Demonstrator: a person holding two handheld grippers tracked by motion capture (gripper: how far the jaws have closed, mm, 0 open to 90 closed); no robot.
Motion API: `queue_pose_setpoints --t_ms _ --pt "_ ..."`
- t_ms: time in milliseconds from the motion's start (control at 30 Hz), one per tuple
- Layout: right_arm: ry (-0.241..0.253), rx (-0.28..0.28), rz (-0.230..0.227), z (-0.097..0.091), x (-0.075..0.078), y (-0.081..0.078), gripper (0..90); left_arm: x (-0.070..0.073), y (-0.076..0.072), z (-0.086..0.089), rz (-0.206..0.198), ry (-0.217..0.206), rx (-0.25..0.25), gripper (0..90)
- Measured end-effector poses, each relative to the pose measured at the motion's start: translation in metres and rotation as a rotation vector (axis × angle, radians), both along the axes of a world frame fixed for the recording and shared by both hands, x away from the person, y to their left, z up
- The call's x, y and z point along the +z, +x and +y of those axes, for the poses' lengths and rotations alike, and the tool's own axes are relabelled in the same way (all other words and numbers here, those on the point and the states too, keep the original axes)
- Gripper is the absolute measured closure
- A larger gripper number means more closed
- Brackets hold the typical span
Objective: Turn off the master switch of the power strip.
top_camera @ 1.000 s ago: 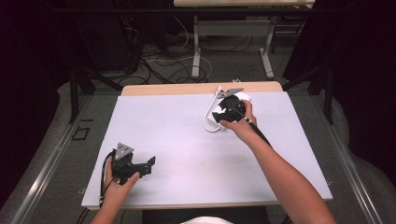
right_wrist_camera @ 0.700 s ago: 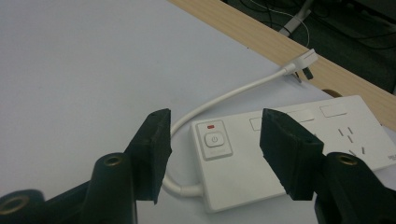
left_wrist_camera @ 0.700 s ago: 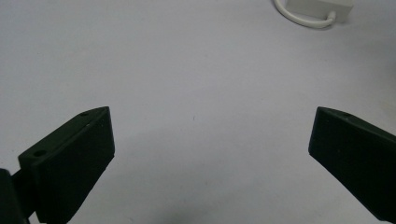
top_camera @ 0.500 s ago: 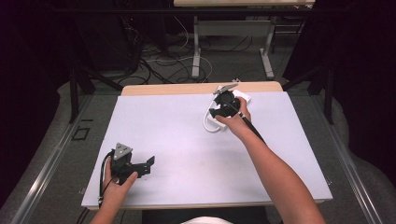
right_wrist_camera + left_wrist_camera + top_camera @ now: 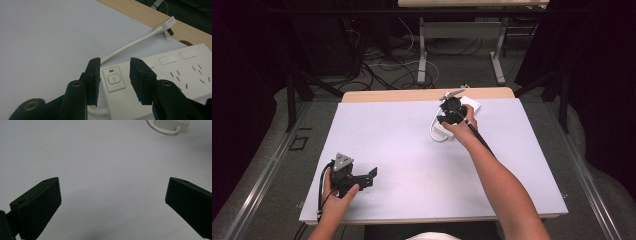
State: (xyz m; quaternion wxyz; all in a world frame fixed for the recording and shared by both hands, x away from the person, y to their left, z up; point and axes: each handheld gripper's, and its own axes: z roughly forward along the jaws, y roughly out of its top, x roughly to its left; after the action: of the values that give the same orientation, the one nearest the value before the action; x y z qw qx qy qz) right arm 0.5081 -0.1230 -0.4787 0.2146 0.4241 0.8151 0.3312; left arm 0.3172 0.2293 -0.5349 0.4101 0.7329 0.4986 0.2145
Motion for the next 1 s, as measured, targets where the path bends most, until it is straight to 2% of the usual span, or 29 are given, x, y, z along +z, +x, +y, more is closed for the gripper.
queue_pose_setpoints --t_ms 67,233,500,600,833,1000 --pt "0.006 -0.001 -0.005 0.0 -0.003 0.003 66.2 0.0 0.0 0.0 -0.001 -0.005 0.003 0.7" --pt "0.004 -0.011 0.035 0.0 -0.008 0.007 76.2 0.0 -0.001 0.0 -0.001 -0.011 0.004 0.7" --pt "0.009 -0.03 0.068 -0.001 -0.016 0.012 89.4 0.0 0.0 0.0 0.002 -0.016 0.006 0.7" --pt "0.013 -0.026 0.061 0.0 -0.02 0.014 90.0 0.0 0.0 0.0 0.002 -0.015 0.005 0.7" --pt "0.003 -0.033 0.098 0.0 -0.027 0.019 90.0 0.0 -0.001 0.002 0.001 -0.016 0.006 0.7" --pt "0.013 -0.04 0.117 0.0 -0.033 0.023 90.0 0.0 -0.001 0.002 0.001 -0.018 0.006 0.7"
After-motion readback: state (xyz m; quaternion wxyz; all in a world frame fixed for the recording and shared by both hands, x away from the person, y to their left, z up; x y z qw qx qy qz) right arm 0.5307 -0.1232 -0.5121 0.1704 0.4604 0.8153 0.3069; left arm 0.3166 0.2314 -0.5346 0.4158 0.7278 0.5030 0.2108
